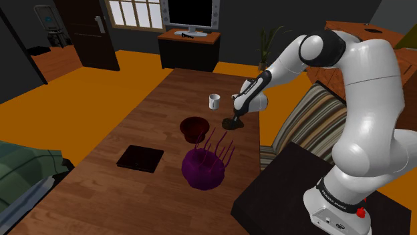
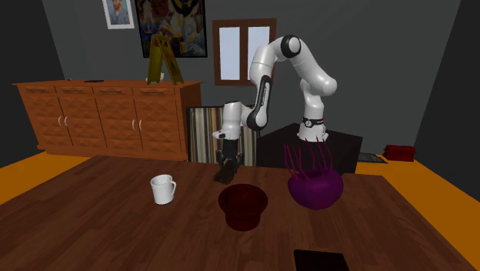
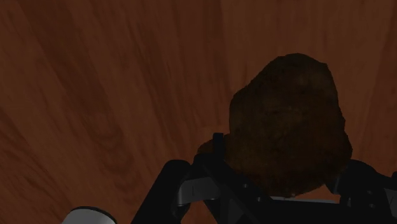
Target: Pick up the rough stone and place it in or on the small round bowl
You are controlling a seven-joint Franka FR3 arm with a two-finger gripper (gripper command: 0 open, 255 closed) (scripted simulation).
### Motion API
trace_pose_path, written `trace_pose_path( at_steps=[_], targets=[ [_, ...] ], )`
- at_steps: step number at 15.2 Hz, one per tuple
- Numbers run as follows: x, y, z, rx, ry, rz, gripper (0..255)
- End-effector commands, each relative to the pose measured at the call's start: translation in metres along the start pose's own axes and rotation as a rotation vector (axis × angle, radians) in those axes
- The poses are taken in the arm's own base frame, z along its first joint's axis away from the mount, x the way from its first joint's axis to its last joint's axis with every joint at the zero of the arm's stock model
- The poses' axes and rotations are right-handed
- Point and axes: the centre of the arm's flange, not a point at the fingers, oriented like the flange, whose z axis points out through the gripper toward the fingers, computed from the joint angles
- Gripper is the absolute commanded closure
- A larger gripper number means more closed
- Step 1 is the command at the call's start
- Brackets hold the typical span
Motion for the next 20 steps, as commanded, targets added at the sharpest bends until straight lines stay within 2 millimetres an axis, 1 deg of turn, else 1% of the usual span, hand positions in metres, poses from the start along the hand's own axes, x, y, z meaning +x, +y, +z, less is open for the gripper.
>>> trace_pose_path(
  at_steps=[1, 20],
  targets=[
    [0.002, 0.001, -0.009, 0.000, 0.000, 0.000, 255],
    [0.022, 0.001, -0.108, 0.000, 0.000, 0.000, 255]
  ],
)
